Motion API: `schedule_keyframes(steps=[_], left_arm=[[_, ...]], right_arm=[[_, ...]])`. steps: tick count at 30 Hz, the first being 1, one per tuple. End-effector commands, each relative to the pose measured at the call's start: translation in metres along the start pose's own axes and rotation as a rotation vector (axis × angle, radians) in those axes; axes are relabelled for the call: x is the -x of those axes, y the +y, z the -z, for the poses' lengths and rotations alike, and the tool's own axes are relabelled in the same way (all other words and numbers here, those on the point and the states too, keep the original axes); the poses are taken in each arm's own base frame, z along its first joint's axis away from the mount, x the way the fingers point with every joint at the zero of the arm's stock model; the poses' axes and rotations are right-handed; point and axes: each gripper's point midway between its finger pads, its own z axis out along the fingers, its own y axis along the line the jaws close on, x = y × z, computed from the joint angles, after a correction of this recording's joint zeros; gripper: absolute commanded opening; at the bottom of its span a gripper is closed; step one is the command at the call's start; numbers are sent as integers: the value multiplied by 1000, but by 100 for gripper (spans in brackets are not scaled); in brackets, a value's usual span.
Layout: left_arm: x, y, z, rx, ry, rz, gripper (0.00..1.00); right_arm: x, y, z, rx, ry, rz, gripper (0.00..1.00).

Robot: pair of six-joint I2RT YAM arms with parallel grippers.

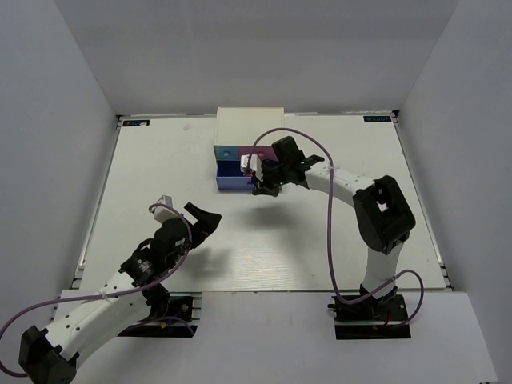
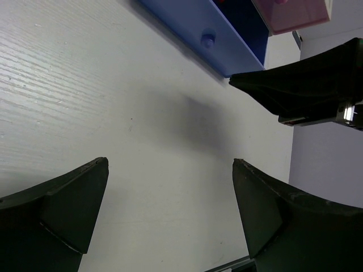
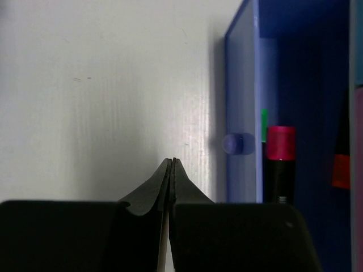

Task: Sort the stationery into containers
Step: Close the drawer at the center of the board.

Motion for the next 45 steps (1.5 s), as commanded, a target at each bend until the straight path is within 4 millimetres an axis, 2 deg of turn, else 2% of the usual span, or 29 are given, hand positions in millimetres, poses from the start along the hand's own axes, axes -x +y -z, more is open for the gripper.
schedule_keyframes(steps=[1, 2, 3, 9, 14, 21, 27, 28, 35, 39, 40, 41, 42, 44, 45], left_arm=[[1, 6, -1, 24, -16, -4, 100], [0, 8, -2, 33, -11, -8, 100], [1, 6, -3, 35, -11, -9, 100], [1, 8, -5, 46, -16, -12, 100], [-1, 9, -7, 45, -16, -11, 100], [1, 9, -10, 50, -23, -7, 100], [1, 9, -12, 50, -23, -17, 100], [1, 9, -12, 50, -23, -17, 100], [3, 6, -11, 42, -26, -23, 100], [2, 8, -11, 50, -22, -26, 100], [2, 8, -11, 50, -22, -26, 100], [2, 8, -11, 50, -22, -26, 100], [2, 8, -11, 50, -22, -26, 100], [1, 5, -11, 38, -18, -32, 100], [1, 6, -11, 38, -17, -44, 100]], right_arm=[[10, -29, -4, -114, 14, 26, 0], [4, -29, -7, -129, 29, 18, 0], [10, -43, -7, -189, 16, 41, 0], [-7, -75, -13, -313, 103, 42, 0], [-17, -91, -14, -400, 140, 41, 0], [-9, -122, -4, -562, 136, 67, 0], [-6, -139, -2, -650, 140, 81, 0], [-1, -142, -4, -656, 127, 93, 0], [-6, -160, 1, -761, 158, 117, 0], [-6, -158, 0, -744, 157, 103, 0], [11, -153, 5, -723, 112, 115, 0], [1, -143, 3, -684, 124, 100, 0], [8, -129, -5, -596, 69, 99, 0], [15, -104, 7, -534, 33, 103, 0], [27, -86, 2, -448, -36, 126, 0]])
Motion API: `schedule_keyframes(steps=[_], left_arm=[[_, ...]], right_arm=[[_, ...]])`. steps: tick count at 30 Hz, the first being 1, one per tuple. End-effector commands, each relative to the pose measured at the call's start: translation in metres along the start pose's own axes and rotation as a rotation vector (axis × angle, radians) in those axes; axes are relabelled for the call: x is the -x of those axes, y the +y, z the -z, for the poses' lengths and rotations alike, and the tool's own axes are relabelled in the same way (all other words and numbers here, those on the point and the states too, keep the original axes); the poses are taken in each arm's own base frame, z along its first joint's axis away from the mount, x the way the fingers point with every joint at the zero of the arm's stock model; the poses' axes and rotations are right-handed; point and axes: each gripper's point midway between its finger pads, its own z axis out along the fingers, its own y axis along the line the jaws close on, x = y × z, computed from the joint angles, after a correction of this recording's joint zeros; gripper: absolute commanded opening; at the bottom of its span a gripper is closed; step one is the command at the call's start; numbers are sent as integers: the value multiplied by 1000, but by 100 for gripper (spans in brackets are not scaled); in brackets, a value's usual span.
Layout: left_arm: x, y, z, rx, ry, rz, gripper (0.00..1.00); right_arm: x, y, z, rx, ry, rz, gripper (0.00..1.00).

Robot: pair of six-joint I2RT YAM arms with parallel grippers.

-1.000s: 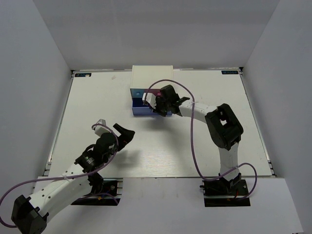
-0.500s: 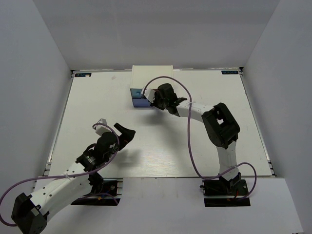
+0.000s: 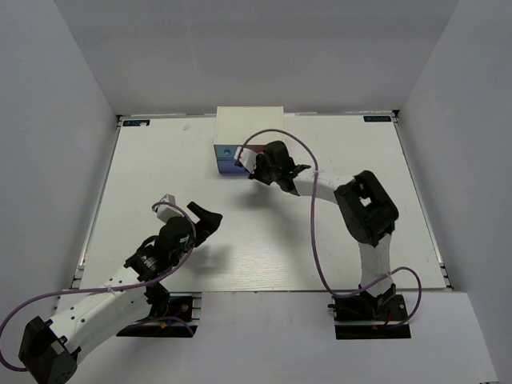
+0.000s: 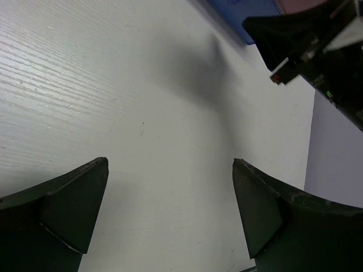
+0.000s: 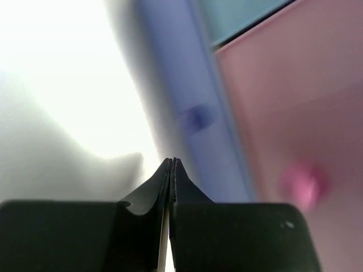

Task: Sort the stationery into containers
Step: Close the drawer at the center of the board, then reset both arms

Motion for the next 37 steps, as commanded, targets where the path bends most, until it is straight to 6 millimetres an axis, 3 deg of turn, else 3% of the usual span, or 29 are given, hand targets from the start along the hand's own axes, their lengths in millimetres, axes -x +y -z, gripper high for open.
schedule_keyframes(steps=[1, 5, 6, 7, 10, 13, 15, 16, 18, 20, 21, 23, 27, 31, 37], left_arm=[[5, -5, 0, -18, -19, -15, 100], [7, -12, -1, -47, -23, -23, 100], [5, -10, -3, -37, -18, -38, 100], [5, -14, -3, -54, -16, -33, 100], [5, -18, -5, -56, -7, -70, 100], [6, -24, -7, -70, -4, -109, 100], [6, -28, -7, -84, -2, -144, 100], [6, -32, -8, -95, 4, -153, 100], [8, -35, -9, -101, -1, -184, 100], [7, -38, -11, -106, 7, -210, 100], [8, -44, -10, -126, 6, -217, 100], [7, -44, -13, -127, 14, -262, 100], [13, -54, -14, -144, -1, -309, 100], [11, -57, -15, -161, 8, -326, 100], [9, -58, -16, -168, 15, -336, 100]], right_arm=[[58, 11, 54, 101, -244, 15, 0], [72, 34, 107, 165, -356, -45, 3], [67, 32, 110, 164, -344, -97, 9], [65, 34, 113, 170, -332, -126, 25], [49, 23, 123, 118, -260, -277, 44], [32, 15, 139, 77, -233, -406, 55], [26, 3, 151, 30, -228, -473, 64], [16, -5, 158, -5, -214, -522, 74], [16, -19, 173, -74, -221, -569, 82], [-3, -33, 181, -153, -172, -627, 90], [-3, -38, 189, -186, -176, -652, 90], [-26, -46, 197, -272, -99, -698, 90], [-50, -55, 219, -394, -16, -728, 90], [-60, -56, 247, -486, -31, -710, 90], [-75, -57, 264, -587, -29, -722, 90]])
